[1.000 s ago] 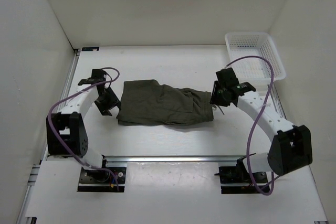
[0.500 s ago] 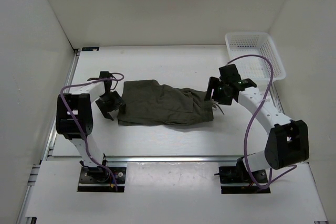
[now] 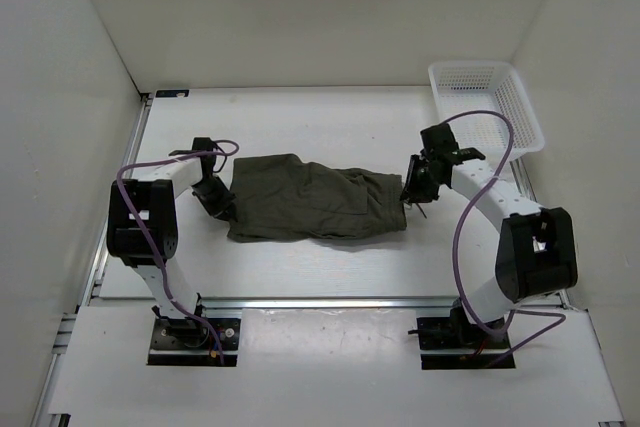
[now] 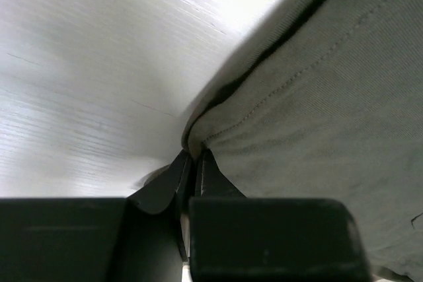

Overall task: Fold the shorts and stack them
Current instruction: Fold the shorts

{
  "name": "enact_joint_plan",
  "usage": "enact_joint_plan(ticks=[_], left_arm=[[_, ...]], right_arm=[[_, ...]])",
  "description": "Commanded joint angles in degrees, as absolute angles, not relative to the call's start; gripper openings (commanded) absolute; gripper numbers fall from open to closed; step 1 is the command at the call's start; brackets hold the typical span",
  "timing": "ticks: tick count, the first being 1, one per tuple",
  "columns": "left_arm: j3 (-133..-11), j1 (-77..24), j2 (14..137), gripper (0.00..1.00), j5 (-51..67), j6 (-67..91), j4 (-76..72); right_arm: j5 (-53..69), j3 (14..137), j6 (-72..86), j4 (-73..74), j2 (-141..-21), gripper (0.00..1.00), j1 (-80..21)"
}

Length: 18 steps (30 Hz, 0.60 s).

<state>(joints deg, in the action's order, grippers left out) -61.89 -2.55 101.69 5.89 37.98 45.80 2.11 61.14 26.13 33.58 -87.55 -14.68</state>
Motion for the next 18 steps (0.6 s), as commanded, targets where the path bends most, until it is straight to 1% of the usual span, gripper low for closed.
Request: enact_joint_plan(ticks=[1,2,5,6,8,10,12,18], left_arm=[[-63.54,-3.25,98.09,0.11,7.21,38.41,44.3],[-63.54,-3.25,98.09,0.11,7.21,38.41,44.3],[-63.54,-3.77,98.09,0.11,6.68,38.41,44.82],[-63.54,-3.78,98.09,0.11,6.07,38.41,44.82],[-64.07,-4.3,98.61,0.11,6.06,38.41,44.82],[-64.07,-4.31,99.22,0.11,5.36,38.41,44.82],[-64.07,-4.31,99.23,0.11,5.36,38.41,44.82],[-65.21,-4.31,99.23,0.11,4.83,38.41,45.87]], right_arm=[[5.1,62.5,25.75,32.08,-83.35,0.29,-16.25],[3.36,62.49,25.75,32.08,-81.93,0.2,-17.13],[0.8,61.96,26.45,33.92,-78.06,0.12,-21.52],[0.79,61.35,27.15,33.93,-77.52,0.07,-23.27],[-0.7,59.86,28.64,34.63,-76.73,0.03,-25.3],[-0.7,57.76,29.18,34.11,-76.2,0.0,-26.45],[-0.7,56.43,30.58,33.4,-77.42,0.0,-27.59],[-8.16,48.52,33.39,28.13,-83.74,0.0,-26.98]])
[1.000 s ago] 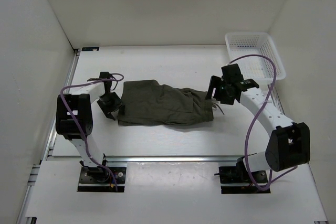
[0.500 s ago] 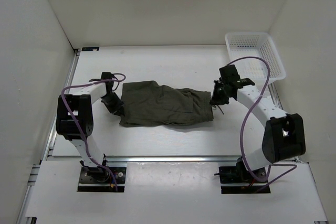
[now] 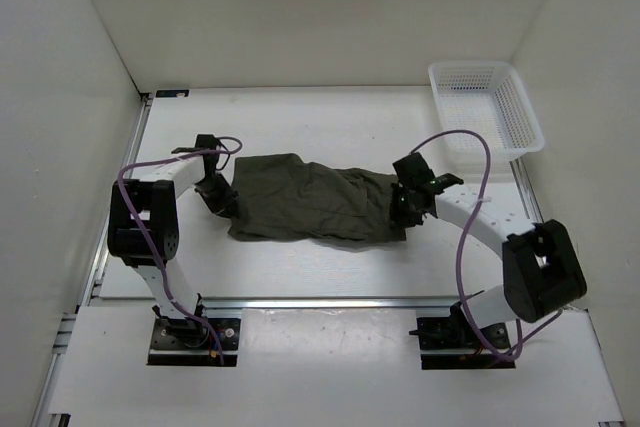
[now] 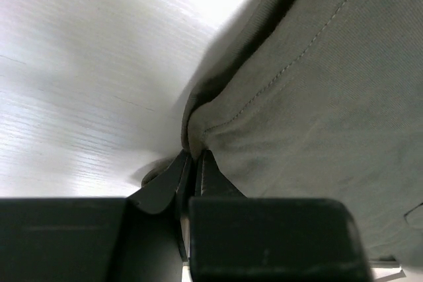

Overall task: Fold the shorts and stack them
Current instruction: Fold the shorts

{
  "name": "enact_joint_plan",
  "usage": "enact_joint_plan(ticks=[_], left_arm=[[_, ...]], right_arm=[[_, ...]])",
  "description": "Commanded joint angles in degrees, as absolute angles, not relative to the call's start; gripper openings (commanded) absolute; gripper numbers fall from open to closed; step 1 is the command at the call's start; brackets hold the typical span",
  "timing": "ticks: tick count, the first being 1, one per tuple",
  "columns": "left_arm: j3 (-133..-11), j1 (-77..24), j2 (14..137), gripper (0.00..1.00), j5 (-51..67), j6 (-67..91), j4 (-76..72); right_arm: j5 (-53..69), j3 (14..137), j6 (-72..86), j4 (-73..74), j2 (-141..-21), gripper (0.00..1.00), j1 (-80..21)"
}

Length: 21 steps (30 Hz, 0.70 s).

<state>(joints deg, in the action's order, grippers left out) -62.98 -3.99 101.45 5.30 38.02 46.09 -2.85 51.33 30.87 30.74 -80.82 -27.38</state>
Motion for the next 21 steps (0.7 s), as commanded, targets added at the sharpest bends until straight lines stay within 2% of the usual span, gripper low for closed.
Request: enact_joint_plan(ticks=[1,6,11,13,14,17,21], left_arm=[[-65.91,-4.31,98.62,0.11,4.83,37.8,45.88],[-68.99,-4.83,97.48,0.11,4.31,37.18,47.89],[-75.13,-8.17,95.37,0.11,-0.77,36.13,52.38],[-77.25,-9.92,94.75,0.11,-2.19,36.12,54.3],[-79.61,-10.45,94.75,0.11,-3.24,35.51,55.01],[-85.05,-13.18,94.75,0.11,-5.96,34.46,57.56],[-94.2,-18.36,97.55,0.11,-8.69,32.34,60.72]], right_arm=[[-9.3,47.73,34.01,27.34,-84.63,0.0,-26.98],[-10.81,48.6,36.39,25.4,-89.03,0.0,-26.98],[-10.81,53.08,36.39,29.0,-82.46,0.02,-27.6],[-11.51,55.1,34.9,31.71,-80.34,0.14,-27.6],[-12.21,57.28,34.89,32.6,-78.42,0.3,-27.6],[-13.44,60.2,33.4,35.85,-75.69,0.52,-27.6],[-12.93,63.01,32.0,37.18,-73.75,0.52,-26.46]])
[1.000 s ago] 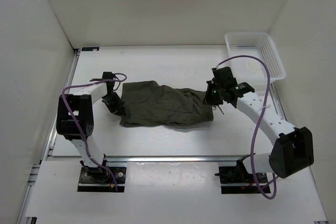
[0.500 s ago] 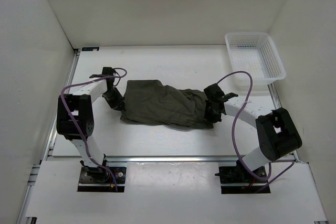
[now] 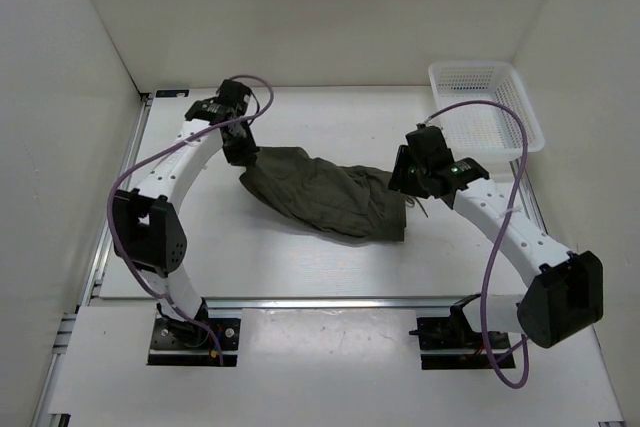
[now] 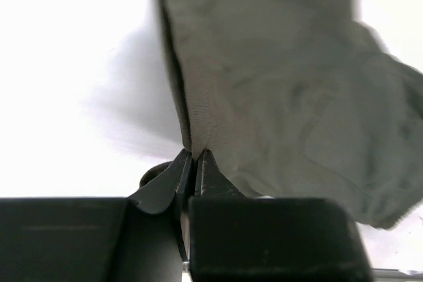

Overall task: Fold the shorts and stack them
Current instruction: Fold the shorts

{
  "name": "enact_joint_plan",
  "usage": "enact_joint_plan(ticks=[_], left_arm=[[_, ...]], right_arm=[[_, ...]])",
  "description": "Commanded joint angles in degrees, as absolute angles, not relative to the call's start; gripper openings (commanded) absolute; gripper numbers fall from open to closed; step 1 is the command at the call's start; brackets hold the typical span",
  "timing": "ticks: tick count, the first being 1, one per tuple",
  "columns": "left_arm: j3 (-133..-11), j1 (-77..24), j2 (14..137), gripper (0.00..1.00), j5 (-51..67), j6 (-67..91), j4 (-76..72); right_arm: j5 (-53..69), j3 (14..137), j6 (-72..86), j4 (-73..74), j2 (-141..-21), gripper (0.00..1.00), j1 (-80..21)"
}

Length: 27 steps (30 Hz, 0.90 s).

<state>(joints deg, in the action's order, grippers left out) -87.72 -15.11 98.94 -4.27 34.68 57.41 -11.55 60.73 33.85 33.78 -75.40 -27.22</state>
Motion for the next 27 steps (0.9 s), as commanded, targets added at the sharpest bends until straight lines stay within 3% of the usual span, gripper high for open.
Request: enact_joint_plan(ticks=[1,9,12,16,27], left_arm=[[-96.31,-19.5,98.43,0.11,-9.22,31.82,61.69],[-115.82,-30.91,108.61,0.11,-9.32,29.27,66.88],[-128.88,-36.97,113.97,0.11,-8.26,28.04,69.86],[-136.56,-45.14,120.47,0.11,-2.83,27.51,70.4],[-132.54,-55.72,129.81,0.11,2.63,31.73,63.81]], right_arm=[[-12.92,63.63,31.99,37.18,-73.74,0.52,-26.46],[-12.39,62.32,31.99,38.32,-73.21,0.49,-25.32],[-13.18,61.18,33.22,38.85,-70.85,0.47,-23.65],[-12.3,57.84,33.75,38.85,-66.81,0.44,-19.34],[-7.84,47.56,30.15,42.28,-57.22,0.43,-11.69]])
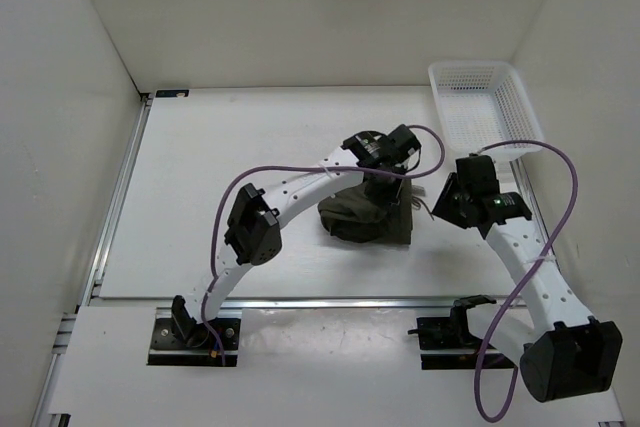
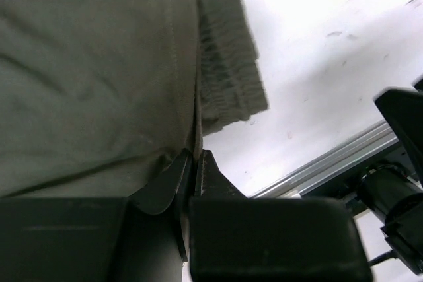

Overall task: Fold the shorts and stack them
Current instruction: Fold the shorts

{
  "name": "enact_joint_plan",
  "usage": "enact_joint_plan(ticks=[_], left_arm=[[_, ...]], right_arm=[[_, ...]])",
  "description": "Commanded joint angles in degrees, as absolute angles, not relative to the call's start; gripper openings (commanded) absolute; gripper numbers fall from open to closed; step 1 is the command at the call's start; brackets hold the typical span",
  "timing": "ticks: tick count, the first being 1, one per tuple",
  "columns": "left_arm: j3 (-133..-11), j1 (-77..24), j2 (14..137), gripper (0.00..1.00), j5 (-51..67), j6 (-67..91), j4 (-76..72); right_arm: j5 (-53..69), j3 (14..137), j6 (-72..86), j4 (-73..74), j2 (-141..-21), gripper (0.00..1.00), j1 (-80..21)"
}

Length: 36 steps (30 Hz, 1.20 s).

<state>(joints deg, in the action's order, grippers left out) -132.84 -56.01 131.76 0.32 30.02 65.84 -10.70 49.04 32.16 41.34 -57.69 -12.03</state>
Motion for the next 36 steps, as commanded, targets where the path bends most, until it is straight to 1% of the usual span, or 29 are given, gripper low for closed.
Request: enact_joint_plan(ticks=[1,2,5,6,10,12,14,17,18,19,21,22,24,25,29,34,36], left_arm=[[-132.54,-55.72,130.34,0.11,2.64,32.42,63.81],[-131.93,-55.72,130.34,0.11,2.64,32.43,63.2],[-130.87,-55.72,129.29,0.11,2.02,32.96,63.19],[-130.87,-55.72,128.77,0.11,1.24,32.96,62.67],[-130.34,-55.72,128.76,0.11,1.23,32.96,62.67],[-130.34,-55.72,128.76,0.11,1.23,33.49,62.67],[-130.34,-55.72,128.76,0.11,1.23,34.01,62.67],[-130.34,-55.72,128.23,0.11,1.23,34.54,62.67],[-130.34,-55.72,128.23,0.11,1.23,34.54,62.67],[-130.34,-55.72,128.23,0.11,1.23,35.06,62.67],[-129.82,-55.72,127.71,0.11,2.02,35.94,62.14],[-129.81,-55.72,127.71,0.11,3.33,36.47,61.53],[-129.81,-55.72,127.18,0.11,4.21,37.7,60.13],[-129.12,-55.72,127.18,0.11,4.91,39.1,59.6],[-127.97,-55.72,127.18,0.11,5.98,42.71,57.31],[-128.67,-56.25,129.28,0.11,5.98,43.85,56.6],[-127.01,-56.25,129.29,0.11,5.19,44.38,56.6]], right_arm=[[-6.52,47.55,29.62,41.75,-58.17,0.43,-11.69],[-3.72,46.77,29.62,40.96,-58.88,0.43,-11.69],[0.08,45.18,28.05,37.28,-62.3,0.48,-11.69],[1.74,45.18,27.52,36.05,-64.58,0.53,-11.69],[5.09,45.18,27.51,30.08,-71.53,0.54,-11.16],[7.38,45.18,26.99,27.96,-75.4,0.6,-11.16],[7.99,45.79,26.98,25.16,-78.73,0.64,-11.16],[8.0,47.11,26.46,22.86,-83.4,0.64,-10.63],[8.0,47.11,26.46,22.16,-84.54,0.6,-10.63],[8.61,47.11,26.46,21.28,-86.81,0.46,-10.63],[11.24,46.59,26.46,18.64,-89.02,0.28,-10.63],[12.21,46.58,27.06,18.02,-90.69,0.12,-10.63],[13.53,45.36,27.94,16.27,-91.23,0.03,-10.63],[14.14,45.35,28.82,16.26,-91.23,0.01,-10.63],[14.15,44.82,29.44,15.56,-90.71,0.0,-10.63],[13.62,45.44,29.44,16.17,-90.09,0.0,-10.63],[13.1,45.44,29.44,16.79,-89.39,0.0,-10.63]])
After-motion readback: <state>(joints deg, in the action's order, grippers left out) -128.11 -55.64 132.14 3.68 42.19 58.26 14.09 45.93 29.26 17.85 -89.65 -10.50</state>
